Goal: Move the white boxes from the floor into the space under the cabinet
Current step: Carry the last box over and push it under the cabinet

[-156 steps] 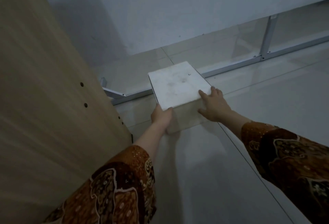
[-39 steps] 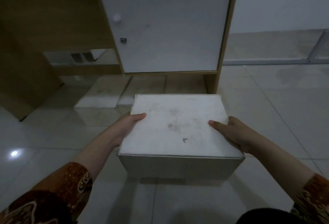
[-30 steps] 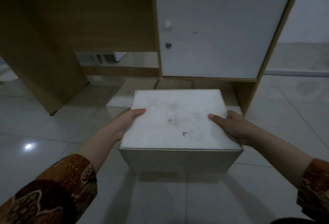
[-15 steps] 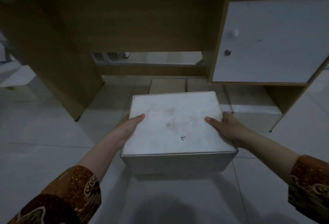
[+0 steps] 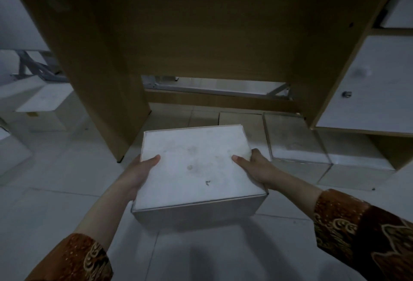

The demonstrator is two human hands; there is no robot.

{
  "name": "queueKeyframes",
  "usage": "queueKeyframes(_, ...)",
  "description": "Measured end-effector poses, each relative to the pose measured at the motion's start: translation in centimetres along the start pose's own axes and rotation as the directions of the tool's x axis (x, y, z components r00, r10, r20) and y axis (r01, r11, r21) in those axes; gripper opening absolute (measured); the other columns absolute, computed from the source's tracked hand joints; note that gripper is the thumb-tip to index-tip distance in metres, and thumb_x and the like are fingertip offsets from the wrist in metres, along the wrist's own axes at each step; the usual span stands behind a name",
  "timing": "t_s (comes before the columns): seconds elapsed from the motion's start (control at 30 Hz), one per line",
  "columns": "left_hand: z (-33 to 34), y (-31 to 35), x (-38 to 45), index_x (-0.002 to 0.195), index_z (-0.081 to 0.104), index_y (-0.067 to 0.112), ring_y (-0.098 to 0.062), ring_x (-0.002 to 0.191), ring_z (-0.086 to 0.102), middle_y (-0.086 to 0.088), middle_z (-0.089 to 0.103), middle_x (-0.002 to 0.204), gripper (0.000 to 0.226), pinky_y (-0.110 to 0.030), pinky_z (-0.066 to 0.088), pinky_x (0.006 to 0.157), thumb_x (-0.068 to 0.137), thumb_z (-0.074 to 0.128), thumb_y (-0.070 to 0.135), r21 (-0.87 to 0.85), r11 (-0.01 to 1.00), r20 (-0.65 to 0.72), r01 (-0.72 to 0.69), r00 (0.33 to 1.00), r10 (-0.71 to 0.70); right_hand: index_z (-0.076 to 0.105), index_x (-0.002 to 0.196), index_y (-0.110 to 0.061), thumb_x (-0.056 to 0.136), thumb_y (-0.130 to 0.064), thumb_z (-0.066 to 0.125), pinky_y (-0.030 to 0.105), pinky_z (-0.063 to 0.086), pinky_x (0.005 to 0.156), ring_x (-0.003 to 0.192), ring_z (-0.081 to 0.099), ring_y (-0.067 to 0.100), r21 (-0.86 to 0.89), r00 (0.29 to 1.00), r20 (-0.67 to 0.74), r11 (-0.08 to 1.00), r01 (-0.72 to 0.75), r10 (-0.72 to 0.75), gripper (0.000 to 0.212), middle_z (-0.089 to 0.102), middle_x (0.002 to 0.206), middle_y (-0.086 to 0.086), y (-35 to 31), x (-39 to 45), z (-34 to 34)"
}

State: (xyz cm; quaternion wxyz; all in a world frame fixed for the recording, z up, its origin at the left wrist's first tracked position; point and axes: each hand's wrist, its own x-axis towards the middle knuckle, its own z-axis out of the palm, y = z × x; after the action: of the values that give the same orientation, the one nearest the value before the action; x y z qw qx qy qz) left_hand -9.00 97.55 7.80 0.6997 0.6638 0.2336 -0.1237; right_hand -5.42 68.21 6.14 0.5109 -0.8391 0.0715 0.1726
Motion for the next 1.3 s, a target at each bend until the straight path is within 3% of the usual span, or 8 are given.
queueKeyframes(0.2, -7.1, -1.4, 5.1, 0.125, 0.054, 0.013, -0.033, 0.094, 0.065, -0.016, 0.066, 0.113, 0.033, -0.041, 0.053, 0.076, 0.093, 0.056, 0.024, -0.114, 0.993, -0.134, -0.023, 0.991, 0.008, 0.027, 0.14, -0.009, 0.085, -0.05, 0.058, 0.032, 0.044, 0.094, 0.122, 0.05, 0.024, -0.047, 0.988, 0.153, 0.998, 0.037, -0.03, 0.075, 0.046, 0.142, 0.006, -3.4, 7.4, 6.8)
queueKeyframes(0.33, -9.5, -4.1, 8.9, 0.127, 0.051, 0.013, -0.036, 0.098, 0.065, -0.016, 0.064, 0.12, 0.037, -0.053, 0.053, 0.085, 0.092, 0.058, 0.024, -0.166, 0.979, -0.288, -0.116, 0.955, 0.064, 0.044, 0.137, -0.015, 0.092, -0.039, 0.054, 0.026, 0.043, 0.091, 0.106, 0.053, 0.015, -0.104, 0.962, 0.252, 0.985, 0.136, -0.106, 0.052, 0.055, 0.134, 0.005, -5.7, 12.5, 10.0)
queueKeyframes(0.5, -6.6, -7.4, 12.0, 0.135, 0.044, 0.013, -0.032, 0.113, 0.057, -0.009, 0.058, 0.125, 0.046, -0.051, 0.044, 0.101, 0.092, 0.057, 0.022, -0.19, 0.959, -0.481, -0.211, 0.871, 0.097, 0.047, 0.132, -0.005, 0.092, -0.025, 0.057, 0.033, 0.045, 0.098, 0.118, 0.055, 0.027, -0.235, 0.948, 0.283, 0.947, 0.218, -0.148, 0.046, 0.057, 0.129, 0.011, -7.1, 18.8, 11.3)
queueKeyframes(0.73, -1.3, -12.5, 15.7, 0.146, 0.027, 0.011, -0.029, 0.126, 0.049, -0.016, 0.046, 0.141, 0.065, -0.047, 0.036, 0.11, 0.091, 0.059, 0.021, -0.29, 0.919, -0.607, -0.266, 0.794, 0.038, 0.045, 0.129, -0.014, 0.092, -0.033, 0.052, 0.031, 0.044, 0.083, 0.11, 0.053, 0.029, -0.599, 0.968, 0.2, 0.763, 0.241, -0.149, 0.042, 0.054, 0.122, 0.009, -5.7, 26.1, 13.1)
queueKeyframes(0.9, 1.7, -14.5, 17.6, 0.151, 0.01, 0.01, -0.033, 0.138, 0.036, -0.017, 0.027, 0.155, 0.082, -0.053, 0.03, 0.113, 0.089, 0.059, 0.028, -0.338, 0.915, -0.638, -0.219, 0.768, -0.052, 0.039, 0.13, -0.014, 0.092, -0.032, 0.047, 0.045, 0.045, 0.093, 0.109, 0.051, 0.032, -0.718, 0.971, 0.199, 0.654, 0.238, -0.135, 0.042, 0.05, 0.125, 0.013, -3.4, 29.5, 14.5)
queueKeyframes(1.03, 4.3, -14.7, 19.0, 0.151, -0.002, 0.011, -0.028, 0.138, 0.034, -0.014, 0.019, 0.158, 0.073, -0.05, 0.029, 0.114, 0.097, 0.047, 0.017, -0.401, 0.894, -0.647, -0.201, 0.753, -0.121, 0.032, 0.138, -0.018, 0.094, -0.03, 0.039, 0.045, 0.041, 0.098, 0.115, 0.048, 0.033, -0.756, 0.967, 0.185, 0.603, 0.254, -0.174, 0.046, 0.045, 0.134, 0.012, -2.5, 31.0, 14.4)
queueKeyframes(1.17, 7.6, -13.2, 20.6, 0.15, -0.008, 0.009, -0.035, 0.137, 0.035, -0.022, 0.016, 0.156, 0.077, -0.04, 0.03, 0.111, 0.097, 0.047, 0.013, -0.449, 0.885, -0.613, -0.125, 0.764, -0.203, 0.022, 0.147, -0.016, 0.096, -0.021, 0.035, 0.05, 0.02, 0.115, 0.141, 0.02, 0.032, -0.795, 0.959, 0.106, 0.557, 0.24, -0.262, 0.052, 0.019, 0.156, 0.009, -1.8, 31.4, 14.9)
queueKeyframes(1.3, 10.1, -11.6, 22.0, 0.149, -0.018, 0.017, -0.04, 0.136, 0.034, -0.022, 0.02, 0.155, 0.087, -0.05, 0.029, 0.109, 0.095, 0.048, 0.035, -0.415, 0.903, -0.467, 0.11, 0.826, -0.315, 0.016, 0.149, -0.013, 0.1, -0.025, 0.028, 0.049, 0.006, 0.118, 0.147, 0.004, 0.03, -0.751, 0.933, 0.113, 0.586, 0.304, -0.34, 0.052, 0.008, 0.16, 0.01, -0.1, 28.3, 15.9)
